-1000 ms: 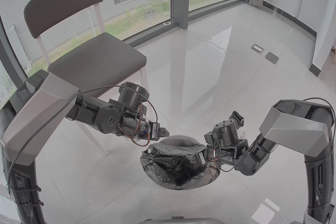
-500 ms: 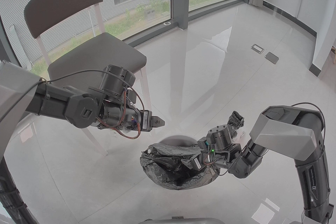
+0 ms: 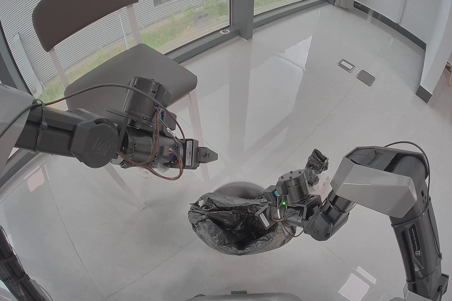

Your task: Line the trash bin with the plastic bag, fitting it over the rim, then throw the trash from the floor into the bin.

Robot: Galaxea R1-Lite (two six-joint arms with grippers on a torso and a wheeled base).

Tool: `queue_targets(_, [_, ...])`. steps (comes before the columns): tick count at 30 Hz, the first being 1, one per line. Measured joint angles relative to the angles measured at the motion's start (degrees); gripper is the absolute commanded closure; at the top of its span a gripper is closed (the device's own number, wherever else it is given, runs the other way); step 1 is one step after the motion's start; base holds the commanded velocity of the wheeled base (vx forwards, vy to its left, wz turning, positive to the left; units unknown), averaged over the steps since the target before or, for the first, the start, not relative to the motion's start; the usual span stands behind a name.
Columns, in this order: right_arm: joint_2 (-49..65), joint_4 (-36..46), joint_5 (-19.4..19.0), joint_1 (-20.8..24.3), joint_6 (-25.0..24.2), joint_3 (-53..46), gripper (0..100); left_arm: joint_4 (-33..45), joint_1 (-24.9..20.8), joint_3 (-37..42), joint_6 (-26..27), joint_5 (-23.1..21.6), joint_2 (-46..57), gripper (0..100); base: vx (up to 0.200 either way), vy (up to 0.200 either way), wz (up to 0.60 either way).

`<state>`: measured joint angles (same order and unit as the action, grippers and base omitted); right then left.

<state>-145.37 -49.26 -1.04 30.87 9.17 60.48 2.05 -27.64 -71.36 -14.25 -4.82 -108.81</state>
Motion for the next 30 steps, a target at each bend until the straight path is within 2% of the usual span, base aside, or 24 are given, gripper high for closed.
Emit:
queue_targets(21, [0.8, 0.3, 0.2, -4.4, 1.8, 14.5, 100, -0.2, 1.4, 7.6, -0.3, 0.1, 7.7, 0, 0.000, 0.000, 0.00])
queue_targets(22, [0.7, 0.3, 0.2, -4.5, 1.8, 14.8, 0, -0.2, 1.4, 7.8, -0.3, 0.1, 7.9, 0, 0.000, 0.000, 0.00])
queue_targets(30, [-0.2, 0.0, 0.6, -4.6, 1.5, 15.8, 0, -0.3, 1.5, 8.4, -0.4, 0.1, 9.1, 0, 0.000, 0.000, 0.00])
